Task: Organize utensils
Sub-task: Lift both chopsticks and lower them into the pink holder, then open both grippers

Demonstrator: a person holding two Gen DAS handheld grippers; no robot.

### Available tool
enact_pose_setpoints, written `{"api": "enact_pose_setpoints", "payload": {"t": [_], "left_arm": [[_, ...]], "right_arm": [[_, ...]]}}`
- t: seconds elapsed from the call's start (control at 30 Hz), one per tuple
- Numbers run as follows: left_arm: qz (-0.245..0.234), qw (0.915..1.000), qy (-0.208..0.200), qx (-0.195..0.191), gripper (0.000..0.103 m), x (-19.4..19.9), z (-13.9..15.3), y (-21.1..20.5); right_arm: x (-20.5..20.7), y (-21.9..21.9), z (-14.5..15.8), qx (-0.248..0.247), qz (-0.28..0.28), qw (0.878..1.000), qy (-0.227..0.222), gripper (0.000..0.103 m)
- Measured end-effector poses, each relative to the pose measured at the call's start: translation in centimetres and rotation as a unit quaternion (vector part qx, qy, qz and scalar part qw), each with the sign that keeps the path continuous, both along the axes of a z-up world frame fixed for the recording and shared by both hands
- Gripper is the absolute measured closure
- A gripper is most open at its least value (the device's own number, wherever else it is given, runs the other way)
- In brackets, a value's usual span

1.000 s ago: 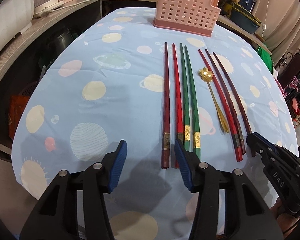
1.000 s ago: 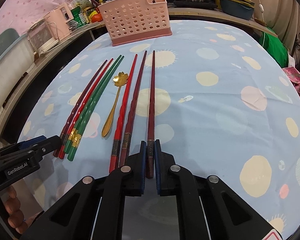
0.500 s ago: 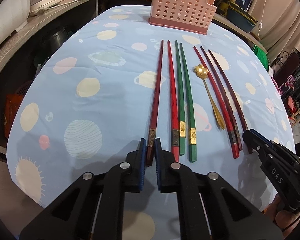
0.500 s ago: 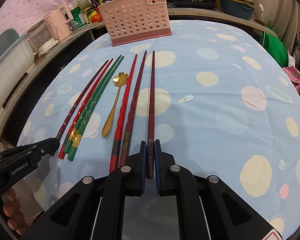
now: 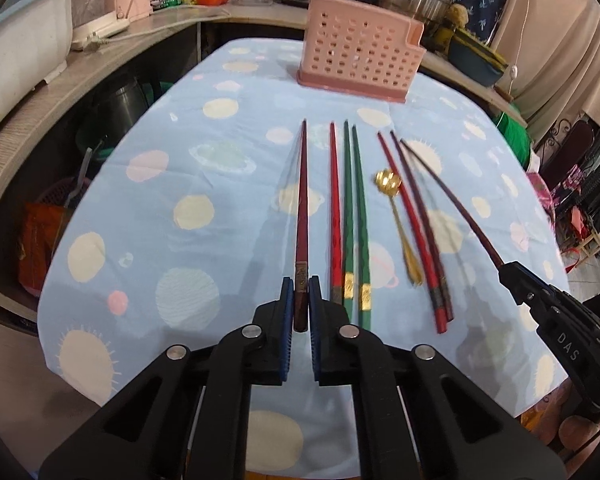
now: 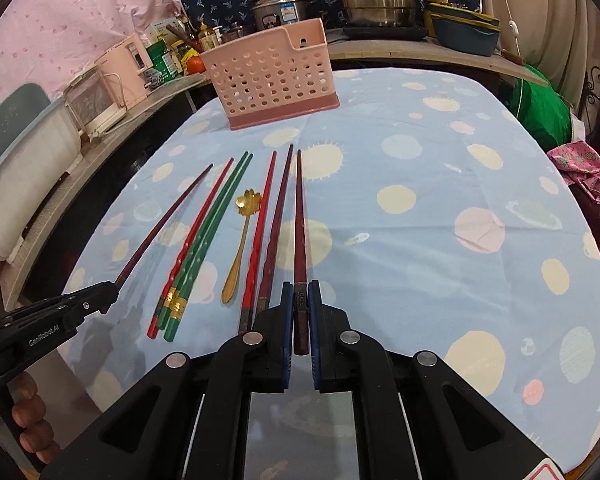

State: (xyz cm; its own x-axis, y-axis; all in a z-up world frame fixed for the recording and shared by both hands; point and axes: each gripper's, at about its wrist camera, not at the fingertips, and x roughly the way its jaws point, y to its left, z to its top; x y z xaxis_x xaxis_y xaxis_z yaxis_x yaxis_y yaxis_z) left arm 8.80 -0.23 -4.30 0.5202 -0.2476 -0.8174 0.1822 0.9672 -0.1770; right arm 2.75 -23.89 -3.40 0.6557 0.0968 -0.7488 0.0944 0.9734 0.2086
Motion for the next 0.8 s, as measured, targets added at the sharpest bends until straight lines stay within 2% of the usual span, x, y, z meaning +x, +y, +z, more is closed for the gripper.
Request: {"api": "enact_pose_setpoints", "payload": {"t": [0.33,0.67,0.8], "left_arm": [[0.011,0.9975,-0.064,-0.028,0.096,1.5,6.9,0.7],[0.020,0.9908,-0.126,-0.047,0.096,6.1,13.7,0.6],[0.019,0.9864,-0.157,-0.043,0.096,8.0,16.7,0.1]], "right_arm": [[1.5,-1.8,7.1,0.010,-0.008,0.997,-0.070,0.096],[5.5,-4.3,13.2,0.024,-0.023,0.990,-0.136,0.096],[7.5,-5.4,14.9,0.035,-0.029,0.987,-0.153,0.096]]}}
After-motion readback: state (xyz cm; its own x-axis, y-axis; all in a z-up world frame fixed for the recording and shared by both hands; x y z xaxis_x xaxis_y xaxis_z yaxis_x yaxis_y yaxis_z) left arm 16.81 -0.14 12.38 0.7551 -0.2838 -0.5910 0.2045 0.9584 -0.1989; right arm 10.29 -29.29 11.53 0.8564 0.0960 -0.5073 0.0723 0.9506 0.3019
